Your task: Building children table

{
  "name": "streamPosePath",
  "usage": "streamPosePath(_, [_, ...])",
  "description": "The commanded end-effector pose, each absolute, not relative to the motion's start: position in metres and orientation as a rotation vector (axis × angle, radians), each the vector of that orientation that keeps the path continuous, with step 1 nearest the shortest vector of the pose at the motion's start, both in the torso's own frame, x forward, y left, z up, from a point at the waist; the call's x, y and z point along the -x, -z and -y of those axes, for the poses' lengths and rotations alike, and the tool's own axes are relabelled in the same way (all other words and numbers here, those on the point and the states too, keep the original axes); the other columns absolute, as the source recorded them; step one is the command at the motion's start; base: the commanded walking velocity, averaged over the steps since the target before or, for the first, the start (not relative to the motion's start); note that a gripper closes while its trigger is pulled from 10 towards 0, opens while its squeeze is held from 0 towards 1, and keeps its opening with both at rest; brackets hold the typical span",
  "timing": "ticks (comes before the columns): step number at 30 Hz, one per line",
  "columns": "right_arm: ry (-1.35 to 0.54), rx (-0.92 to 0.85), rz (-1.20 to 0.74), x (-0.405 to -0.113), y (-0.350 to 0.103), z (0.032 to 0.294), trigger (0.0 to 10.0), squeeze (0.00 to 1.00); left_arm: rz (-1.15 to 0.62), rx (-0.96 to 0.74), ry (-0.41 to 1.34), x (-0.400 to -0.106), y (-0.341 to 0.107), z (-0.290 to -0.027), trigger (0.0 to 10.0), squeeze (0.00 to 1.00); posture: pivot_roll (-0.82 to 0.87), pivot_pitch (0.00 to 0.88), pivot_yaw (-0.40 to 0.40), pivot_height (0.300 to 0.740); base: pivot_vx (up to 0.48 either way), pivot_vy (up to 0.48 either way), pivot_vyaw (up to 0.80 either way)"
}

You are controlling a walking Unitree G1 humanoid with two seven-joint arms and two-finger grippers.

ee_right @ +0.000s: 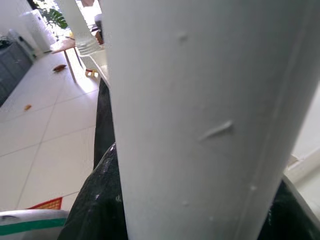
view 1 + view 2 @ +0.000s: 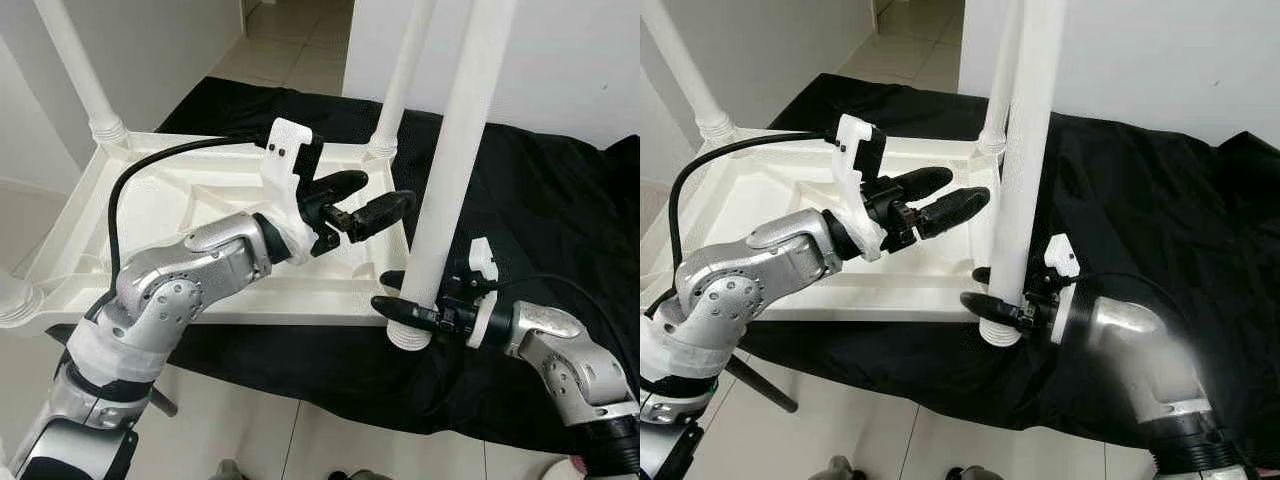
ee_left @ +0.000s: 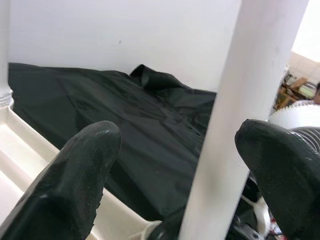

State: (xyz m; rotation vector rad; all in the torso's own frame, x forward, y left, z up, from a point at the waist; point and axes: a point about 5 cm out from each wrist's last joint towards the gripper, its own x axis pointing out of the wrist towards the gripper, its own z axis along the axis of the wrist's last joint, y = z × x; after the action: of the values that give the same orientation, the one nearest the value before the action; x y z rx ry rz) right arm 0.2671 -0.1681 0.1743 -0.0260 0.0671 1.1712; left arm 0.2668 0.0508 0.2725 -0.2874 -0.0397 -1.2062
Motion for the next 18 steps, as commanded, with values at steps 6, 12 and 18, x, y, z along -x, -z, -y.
streamPosePath(6, [-1.212,0.012,-0.076,-0.269,-0.175,0.169,10.0,0.00,0.168,0.246,1.998,-0.221,-0.286,-0.048,10.0,0.00,0.00,0.073,-0.063,0.740,0.000,0.000,0.00])
streamPosePath(12, [-1.211,-0.026,-0.054,-0.272,-0.180,0.165,10.0,0.00,0.144,0.194,2.033,-0.219,-0.282,-0.041,10.0,0.00,-0.01,0.072,-0.060,0.740,0.000,0.000,0.00])
streamPosePath(18, [-1.283,-0.090,-0.054,-0.270,-0.180,0.153,10.0,0.00,0.148,0.158,2.074,-0.218,-0.284,-0.033,10.0,0.00,-0.01,0.070,-0.061,0.740,0.000,0.000,0.00])
